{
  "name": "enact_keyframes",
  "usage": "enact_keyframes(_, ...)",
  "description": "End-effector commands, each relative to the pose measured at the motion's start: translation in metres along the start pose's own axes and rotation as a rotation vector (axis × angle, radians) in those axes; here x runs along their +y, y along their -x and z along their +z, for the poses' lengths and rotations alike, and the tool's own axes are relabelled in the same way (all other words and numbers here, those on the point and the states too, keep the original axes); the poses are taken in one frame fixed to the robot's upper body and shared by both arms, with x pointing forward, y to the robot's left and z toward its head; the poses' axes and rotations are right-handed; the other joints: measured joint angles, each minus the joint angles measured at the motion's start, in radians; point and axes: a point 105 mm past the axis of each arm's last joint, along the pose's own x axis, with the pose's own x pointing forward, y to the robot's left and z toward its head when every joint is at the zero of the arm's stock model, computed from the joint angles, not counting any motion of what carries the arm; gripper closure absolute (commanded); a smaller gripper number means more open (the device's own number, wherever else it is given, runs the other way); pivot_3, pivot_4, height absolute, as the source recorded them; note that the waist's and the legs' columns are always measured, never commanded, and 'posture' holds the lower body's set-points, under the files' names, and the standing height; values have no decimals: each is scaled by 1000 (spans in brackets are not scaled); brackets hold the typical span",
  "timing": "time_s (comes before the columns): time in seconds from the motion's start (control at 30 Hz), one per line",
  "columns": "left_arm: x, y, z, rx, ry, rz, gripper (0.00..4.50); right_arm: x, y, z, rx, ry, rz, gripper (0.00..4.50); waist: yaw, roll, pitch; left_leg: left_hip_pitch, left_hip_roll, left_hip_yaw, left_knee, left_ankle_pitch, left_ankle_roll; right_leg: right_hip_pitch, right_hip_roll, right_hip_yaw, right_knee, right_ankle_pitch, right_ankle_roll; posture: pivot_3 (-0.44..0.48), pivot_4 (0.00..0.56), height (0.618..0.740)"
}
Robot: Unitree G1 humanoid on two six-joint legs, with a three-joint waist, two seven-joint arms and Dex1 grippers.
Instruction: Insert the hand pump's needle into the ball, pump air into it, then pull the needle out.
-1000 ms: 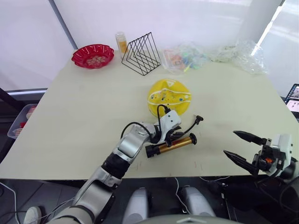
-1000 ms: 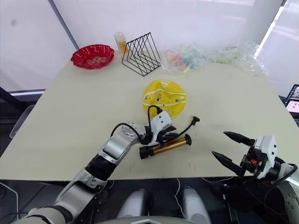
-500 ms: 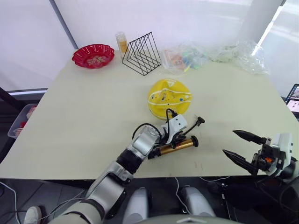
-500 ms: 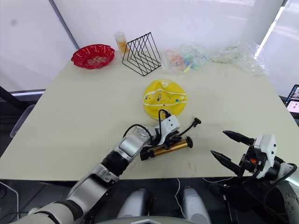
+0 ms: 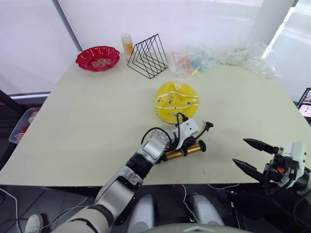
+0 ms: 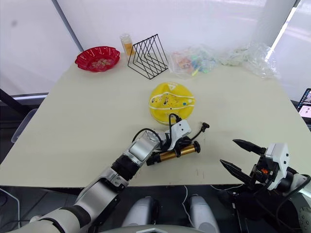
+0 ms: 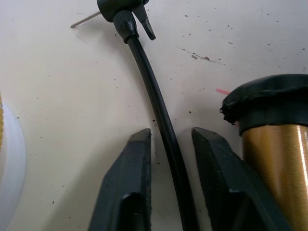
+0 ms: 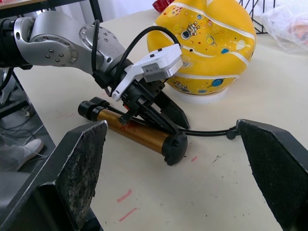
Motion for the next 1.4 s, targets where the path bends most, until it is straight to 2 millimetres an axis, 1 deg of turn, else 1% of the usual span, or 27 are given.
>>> enact_keyframes(0.03,-11,-1,-9,22,15,-47,4460,1,1,11,-20,41,7,0,0,0,0,0,0,0,0,0,0,0,0,0,0,0,0,0,150,735)
enact_keyframes(0.17,-11,1,-12,24,11,-45,4460,1,0,11,-20,37,9,0,-1,0,0,0,0,0,0,0,0,0,0,0,0,0,0,0,150,735)
enact_keyframes(0.27,-10,7,-5,-38,-13,-22,4460,-6,-4,10,-28,0,-52,0,-4,0,0,0,0,0,0,0,0,0,0,0,0,0,0,0,150,735)
enact_keyframes(0.33,-13,11,-2,-67,-38,-27,4460,-10,-7,11,-50,-34,-102,0,-4,0,0,0,0,0,-1,0,0,0,0,0,1,0,0,0,150,735)
enact_keyframes(0.4,-17,16,-2,-85,-65,-23,4460,-11,-10,13,-65,-54,-128,0,-2,0,0,0,0,-1,-1,0,0,0,0,0,1,0,0,0,150,735)
enact_keyframes(0.57,-21,28,3,-149,-71,-1,4460,-14,-17,16,-88,-117,-190,0,-2,0,0,0,0,0,-1,0,0,-1,0,1,1,0,0,0,150,735)
enact_keyframes(0.67,-18,37,9,-215,-127,48,4460,-15,-27,12,-77,-179,-256,0,-1,0,0,0,0,0,0,0,0,-1,0,1,2,0,-1,0,150,735)
enact_keyframes(0.77,-15,41,15,-269,-186,98,4460,-15,-37,9,-57,-237,-317,0,-1,0,0,0,0,0,0,0,0,-1,0,1,2,0,-1,0,150,735)
enact_keyframes(0.97,-12,44,19,-316,-284,151,4460,-14,-51,9,-57,-364,-365,0,-1,0,0,0,0,1,0,0,0,-1,-1,1,1,0,-1,0,150,735)
enact_keyframes(1.07,-12,46,22,-347,-344,164,4460,-21,-59,9,-66,-482,-412,0,-4,0,0,-1,0,1,-1,0,0,-1,-1,1,2,0,-1,0,150,735)
enact_keyframes(1.2,-13,45,22,-362,-412,174,4460,-27,-67,11,-85,-581,-431,0,-2,0,0,0,0,1,0,0,0,-2,-1,2,2,0,-1,0,150,735)
enact_keyframes(1.4,-13,43,24,-371,-432,185,4460,-31,-77,13,-98,-632,-446,0,-3,0,0,-2,0,1,-1,0,0,-3,-1,2,1,0,0,0,150,735)
